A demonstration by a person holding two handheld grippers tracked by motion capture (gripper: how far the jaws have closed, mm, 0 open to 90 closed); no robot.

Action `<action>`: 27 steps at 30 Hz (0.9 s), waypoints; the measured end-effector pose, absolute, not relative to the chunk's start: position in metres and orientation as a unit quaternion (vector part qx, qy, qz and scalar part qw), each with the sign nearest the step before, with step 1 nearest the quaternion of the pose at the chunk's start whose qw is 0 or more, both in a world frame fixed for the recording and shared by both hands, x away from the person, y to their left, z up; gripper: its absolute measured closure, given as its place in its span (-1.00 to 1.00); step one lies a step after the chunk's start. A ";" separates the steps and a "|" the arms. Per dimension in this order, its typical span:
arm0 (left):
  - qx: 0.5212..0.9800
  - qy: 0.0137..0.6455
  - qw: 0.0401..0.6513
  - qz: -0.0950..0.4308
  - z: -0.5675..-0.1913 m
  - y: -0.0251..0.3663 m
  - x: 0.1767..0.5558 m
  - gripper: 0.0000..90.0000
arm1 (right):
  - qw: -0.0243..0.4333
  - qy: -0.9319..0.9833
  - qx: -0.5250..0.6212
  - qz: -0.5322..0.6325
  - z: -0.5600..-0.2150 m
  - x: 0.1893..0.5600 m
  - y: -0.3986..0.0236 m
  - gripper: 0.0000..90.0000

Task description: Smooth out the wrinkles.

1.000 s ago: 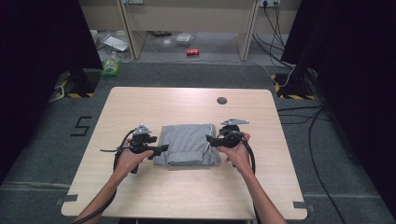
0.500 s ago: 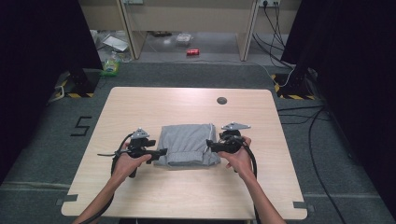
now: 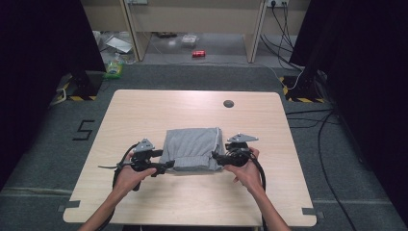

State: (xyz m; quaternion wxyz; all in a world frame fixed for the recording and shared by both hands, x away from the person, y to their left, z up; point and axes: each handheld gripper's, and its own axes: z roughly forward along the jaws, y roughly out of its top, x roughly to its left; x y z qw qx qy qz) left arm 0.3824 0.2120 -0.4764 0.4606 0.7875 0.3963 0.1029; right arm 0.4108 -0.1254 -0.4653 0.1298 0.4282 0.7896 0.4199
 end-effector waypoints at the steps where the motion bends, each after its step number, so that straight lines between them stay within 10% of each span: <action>1: 0.788 0.395 0.461 0.104 -0.476 0.213 0.380 -0.43 | 0.128 0.790 0.428 0.419 -0.466 0.408 -0.126 -0.29; 27: 0.802 0.392 0.437 0.110 -0.505 0.235 0.333 -0.45 | 0.119 0.801 0.419 0.410 -0.481 0.351 -0.144 -0.33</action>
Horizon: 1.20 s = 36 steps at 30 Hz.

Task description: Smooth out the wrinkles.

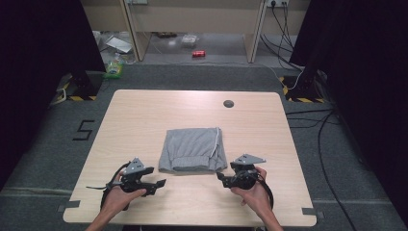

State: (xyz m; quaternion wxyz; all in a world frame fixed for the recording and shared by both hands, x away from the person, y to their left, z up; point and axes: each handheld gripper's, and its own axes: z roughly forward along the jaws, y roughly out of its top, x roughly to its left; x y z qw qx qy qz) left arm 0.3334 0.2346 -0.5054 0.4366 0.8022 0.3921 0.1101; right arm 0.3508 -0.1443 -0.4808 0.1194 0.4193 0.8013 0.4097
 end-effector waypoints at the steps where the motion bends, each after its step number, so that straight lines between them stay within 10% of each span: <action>1: 0.803 0.392 0.436 0.110 -0.506 0.234 0.332 -0.45 | 0.120 0.802 0.420 0.408 -0.482 0.349 -0.145 -0.33; 36: 0.835 0.364 0.383 0.151 -0.523 0.228 0.299 -0.71 | 0.142 0.859 0.360 0.336 -0.513 0.315 -0.137 -0.68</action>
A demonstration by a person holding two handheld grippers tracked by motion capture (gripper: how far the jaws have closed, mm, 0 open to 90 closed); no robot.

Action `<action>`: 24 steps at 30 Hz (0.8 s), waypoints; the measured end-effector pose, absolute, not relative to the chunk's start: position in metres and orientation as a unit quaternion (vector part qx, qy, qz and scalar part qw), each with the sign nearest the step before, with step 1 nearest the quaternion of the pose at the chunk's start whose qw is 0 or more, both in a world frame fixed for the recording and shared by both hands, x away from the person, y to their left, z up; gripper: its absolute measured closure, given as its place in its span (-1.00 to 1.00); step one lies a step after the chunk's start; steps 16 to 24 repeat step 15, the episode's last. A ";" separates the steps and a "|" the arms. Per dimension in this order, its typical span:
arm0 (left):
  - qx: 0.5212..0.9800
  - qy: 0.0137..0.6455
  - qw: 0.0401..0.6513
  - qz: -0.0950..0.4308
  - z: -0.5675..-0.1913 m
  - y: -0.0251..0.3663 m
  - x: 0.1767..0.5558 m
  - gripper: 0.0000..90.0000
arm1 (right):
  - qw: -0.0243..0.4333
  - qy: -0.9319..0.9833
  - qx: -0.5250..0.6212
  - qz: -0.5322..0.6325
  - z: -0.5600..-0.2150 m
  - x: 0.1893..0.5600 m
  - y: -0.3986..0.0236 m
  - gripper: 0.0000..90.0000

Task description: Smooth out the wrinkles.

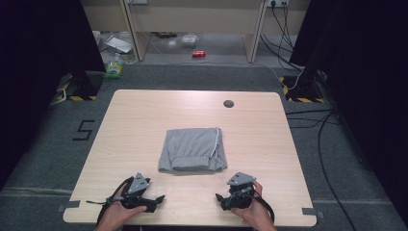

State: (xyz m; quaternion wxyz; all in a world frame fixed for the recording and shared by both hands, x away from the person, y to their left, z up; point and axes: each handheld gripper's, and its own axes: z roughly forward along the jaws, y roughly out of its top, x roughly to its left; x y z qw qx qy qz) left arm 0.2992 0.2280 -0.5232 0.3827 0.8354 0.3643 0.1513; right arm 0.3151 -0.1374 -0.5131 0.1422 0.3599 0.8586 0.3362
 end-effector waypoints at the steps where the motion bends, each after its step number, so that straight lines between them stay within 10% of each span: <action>1: 0.835 0.364 0.383 0.151 -0.523 0.228 0.300 -0.71 | 0.143 0.859 0.359 0.337 -0.513 0.315 -0.138 -0.68; 24: 0.836 0.363 0.383 0.151 -0.523 0.228 0.301 -0.72 | 0.143 0.859 0.355 0.341 -0.514 0.316 -0.137 -0.69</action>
